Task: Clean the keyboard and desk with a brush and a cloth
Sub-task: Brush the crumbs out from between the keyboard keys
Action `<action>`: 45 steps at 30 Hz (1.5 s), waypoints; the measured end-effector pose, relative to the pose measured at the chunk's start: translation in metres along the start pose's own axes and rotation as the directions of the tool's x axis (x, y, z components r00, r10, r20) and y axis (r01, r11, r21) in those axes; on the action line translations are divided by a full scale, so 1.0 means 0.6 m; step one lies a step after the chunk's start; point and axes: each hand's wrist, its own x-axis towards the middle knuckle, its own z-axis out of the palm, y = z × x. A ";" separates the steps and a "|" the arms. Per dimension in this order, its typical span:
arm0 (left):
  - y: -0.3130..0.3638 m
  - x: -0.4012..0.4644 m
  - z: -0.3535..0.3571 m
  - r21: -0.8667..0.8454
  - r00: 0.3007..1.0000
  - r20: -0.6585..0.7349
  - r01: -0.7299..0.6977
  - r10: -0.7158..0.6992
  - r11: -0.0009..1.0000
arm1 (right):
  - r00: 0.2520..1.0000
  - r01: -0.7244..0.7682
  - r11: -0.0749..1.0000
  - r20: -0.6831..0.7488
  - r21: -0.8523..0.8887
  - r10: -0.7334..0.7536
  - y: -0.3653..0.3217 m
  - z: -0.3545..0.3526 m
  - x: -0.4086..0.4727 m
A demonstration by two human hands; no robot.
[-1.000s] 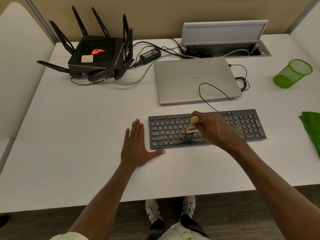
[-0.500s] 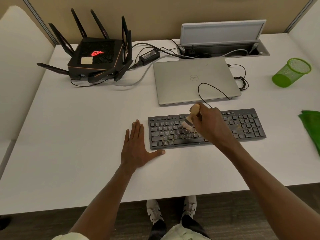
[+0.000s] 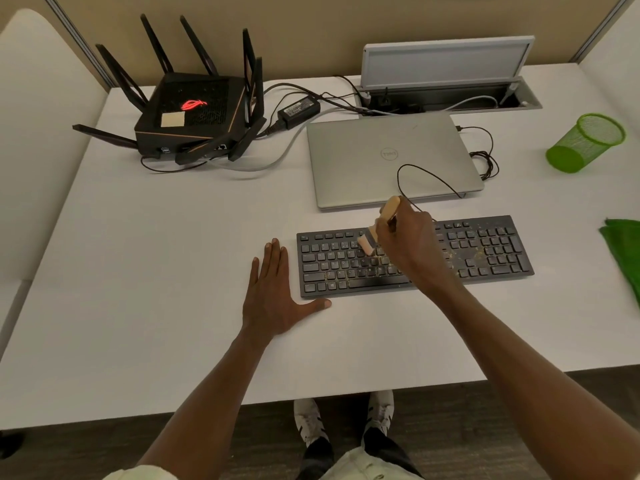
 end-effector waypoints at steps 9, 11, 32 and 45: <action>0.000 0.000 -0.001 0.007 1.000 0.018 0.002 -0.002 1.000 | 0.998 0.045 0.997 0.052 -0.063 -0.042 0.007 -0.001 0.018; 0.000 0.000 -0.002 0.003 1.000 0.015 0.000 0.000 1.000 | 0.998 0.018 0.997 0.064 -0.069 -0.014 0.008 0.007 0.015; 0.000 0.001 0.001 0.017 1.000 0.002 -0.004 0.004 1.000 | 0.984 0.122 0.991 0.139 -0.063 -0.112 -0.014 0.006 0.003; 0.000 0.001 0.001 -0.012 1.000 0.003 -0.002 0.002 1.000 | 0.932 0.280 0.952 0.203 0.125 -0.301 -0.068 0.028 -0.007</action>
